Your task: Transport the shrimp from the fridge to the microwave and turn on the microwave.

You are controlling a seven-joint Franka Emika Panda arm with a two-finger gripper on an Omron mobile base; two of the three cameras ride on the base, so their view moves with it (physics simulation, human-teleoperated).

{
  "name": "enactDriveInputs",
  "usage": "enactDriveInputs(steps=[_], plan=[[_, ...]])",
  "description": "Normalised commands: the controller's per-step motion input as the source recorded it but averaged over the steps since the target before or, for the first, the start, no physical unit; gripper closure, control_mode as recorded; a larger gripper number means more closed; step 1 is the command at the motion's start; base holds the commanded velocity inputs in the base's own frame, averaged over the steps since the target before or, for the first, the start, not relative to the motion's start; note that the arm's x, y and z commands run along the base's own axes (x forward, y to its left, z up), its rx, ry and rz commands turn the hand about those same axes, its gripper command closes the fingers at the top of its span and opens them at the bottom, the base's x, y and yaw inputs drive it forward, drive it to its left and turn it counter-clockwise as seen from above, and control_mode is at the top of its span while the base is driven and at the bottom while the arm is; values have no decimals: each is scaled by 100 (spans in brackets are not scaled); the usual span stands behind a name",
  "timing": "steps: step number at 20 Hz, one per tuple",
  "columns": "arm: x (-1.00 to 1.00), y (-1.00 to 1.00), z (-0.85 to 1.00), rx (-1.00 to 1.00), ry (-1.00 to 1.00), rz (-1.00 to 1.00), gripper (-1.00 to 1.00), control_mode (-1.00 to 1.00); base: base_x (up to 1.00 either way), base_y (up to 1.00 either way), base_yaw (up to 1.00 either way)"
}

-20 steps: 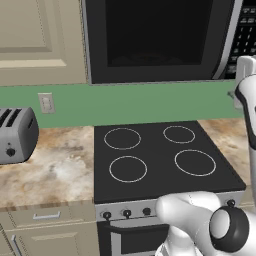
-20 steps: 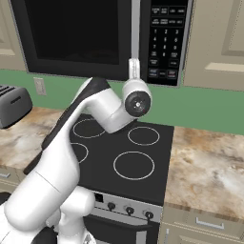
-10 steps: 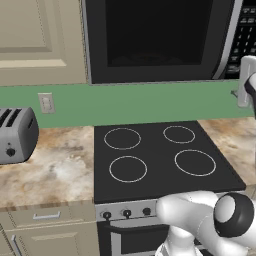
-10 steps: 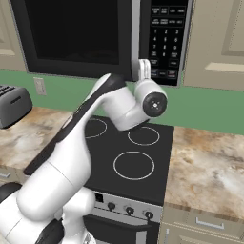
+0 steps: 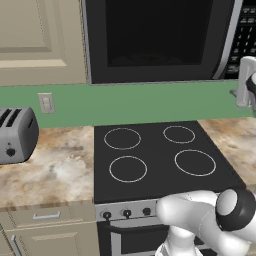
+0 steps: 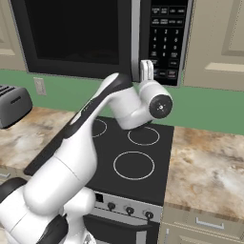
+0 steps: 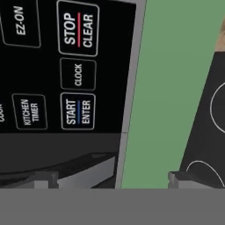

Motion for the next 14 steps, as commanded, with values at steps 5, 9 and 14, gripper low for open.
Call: enactDriveInputs(steps=[5,9,14], plan=[[23,2,0,0,-6,0,-100,-100,0,0,0],[23,0,-1,0,-4,0,-100,-100,0,0,0],[17,-6,-5,0,0,0,-100,-100,0,0,0]])
